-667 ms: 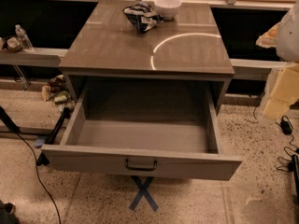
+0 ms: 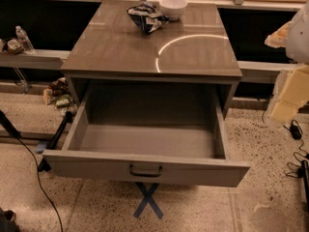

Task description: Place blue chip bag into top drawer

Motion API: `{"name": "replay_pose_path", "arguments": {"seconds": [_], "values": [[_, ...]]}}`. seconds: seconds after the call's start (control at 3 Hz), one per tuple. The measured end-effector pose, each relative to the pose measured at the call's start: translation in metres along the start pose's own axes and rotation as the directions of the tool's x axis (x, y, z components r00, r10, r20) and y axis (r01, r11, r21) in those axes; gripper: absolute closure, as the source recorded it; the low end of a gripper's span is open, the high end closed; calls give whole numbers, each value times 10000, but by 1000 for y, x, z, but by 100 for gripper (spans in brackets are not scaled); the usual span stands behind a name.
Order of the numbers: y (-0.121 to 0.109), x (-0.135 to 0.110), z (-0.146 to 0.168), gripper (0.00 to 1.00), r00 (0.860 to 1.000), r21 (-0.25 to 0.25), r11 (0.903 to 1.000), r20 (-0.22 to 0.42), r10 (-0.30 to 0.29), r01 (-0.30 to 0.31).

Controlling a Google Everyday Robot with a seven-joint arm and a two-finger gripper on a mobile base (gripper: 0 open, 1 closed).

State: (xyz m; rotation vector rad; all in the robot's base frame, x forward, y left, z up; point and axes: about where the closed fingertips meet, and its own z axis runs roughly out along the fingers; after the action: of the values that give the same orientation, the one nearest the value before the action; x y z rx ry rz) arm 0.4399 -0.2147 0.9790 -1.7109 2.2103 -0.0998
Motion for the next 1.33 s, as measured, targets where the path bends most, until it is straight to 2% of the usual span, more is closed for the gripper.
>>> {"name": "replay_pose_path", "arguments": {"seconds": [0.33,0.67,1.0,1.33], "values": [[-33,-20,16,0,9812,623,9929,1712,889,-1009],[-66,-47,35,0,9251,857,9798,3531,1395,-1805],[-124,-97,60,0,8026,1004,9490,5645,1929,-2988],[-174,-131,73,0,7417,1459,9025,6295,2313,-4053]]}}
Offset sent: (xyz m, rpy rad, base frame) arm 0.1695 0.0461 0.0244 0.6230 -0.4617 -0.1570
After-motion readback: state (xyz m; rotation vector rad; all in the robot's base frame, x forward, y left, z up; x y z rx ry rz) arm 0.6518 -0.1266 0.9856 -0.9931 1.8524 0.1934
